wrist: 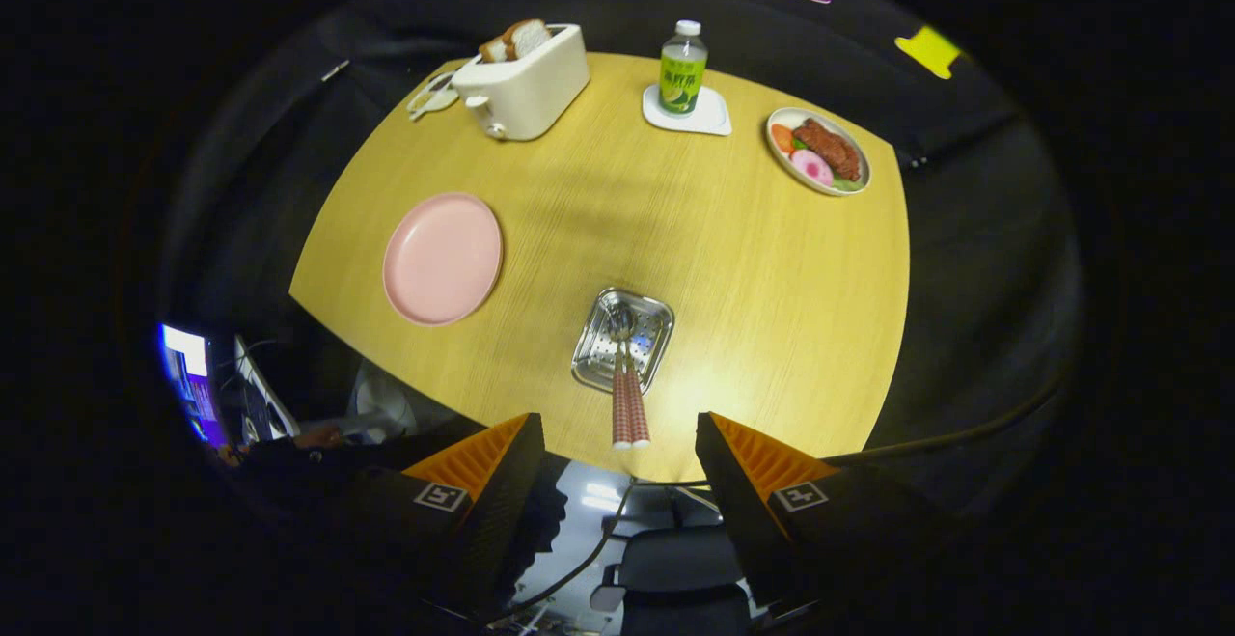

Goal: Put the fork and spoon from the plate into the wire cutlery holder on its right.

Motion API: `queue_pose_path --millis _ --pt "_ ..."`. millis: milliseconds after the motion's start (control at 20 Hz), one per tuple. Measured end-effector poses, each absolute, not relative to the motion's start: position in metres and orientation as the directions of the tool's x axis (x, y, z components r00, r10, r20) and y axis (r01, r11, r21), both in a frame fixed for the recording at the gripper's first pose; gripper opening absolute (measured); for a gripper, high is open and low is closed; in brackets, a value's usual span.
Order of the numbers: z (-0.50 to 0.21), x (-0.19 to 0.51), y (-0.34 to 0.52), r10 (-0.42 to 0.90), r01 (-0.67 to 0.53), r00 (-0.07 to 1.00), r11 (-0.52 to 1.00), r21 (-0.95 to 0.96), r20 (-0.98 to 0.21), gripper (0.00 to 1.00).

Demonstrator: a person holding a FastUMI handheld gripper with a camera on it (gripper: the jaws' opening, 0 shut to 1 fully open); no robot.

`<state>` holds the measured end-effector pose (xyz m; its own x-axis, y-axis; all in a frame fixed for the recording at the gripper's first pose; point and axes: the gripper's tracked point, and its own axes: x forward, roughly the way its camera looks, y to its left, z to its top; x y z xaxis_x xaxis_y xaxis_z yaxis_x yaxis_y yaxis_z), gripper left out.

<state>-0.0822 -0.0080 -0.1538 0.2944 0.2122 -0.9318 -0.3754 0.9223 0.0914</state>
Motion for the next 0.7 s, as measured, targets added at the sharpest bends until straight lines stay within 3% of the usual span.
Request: queue_pose_path --millis 400,700 --pt "-0.086 -0.043 0.000 0.199 -0.200 0.701 0.977 0.080 -0.685 0.98" --pt "-0.031 -0.029 0.011 0.176 -0.126 0.874 0.982 0.137 -0.453 0.98"
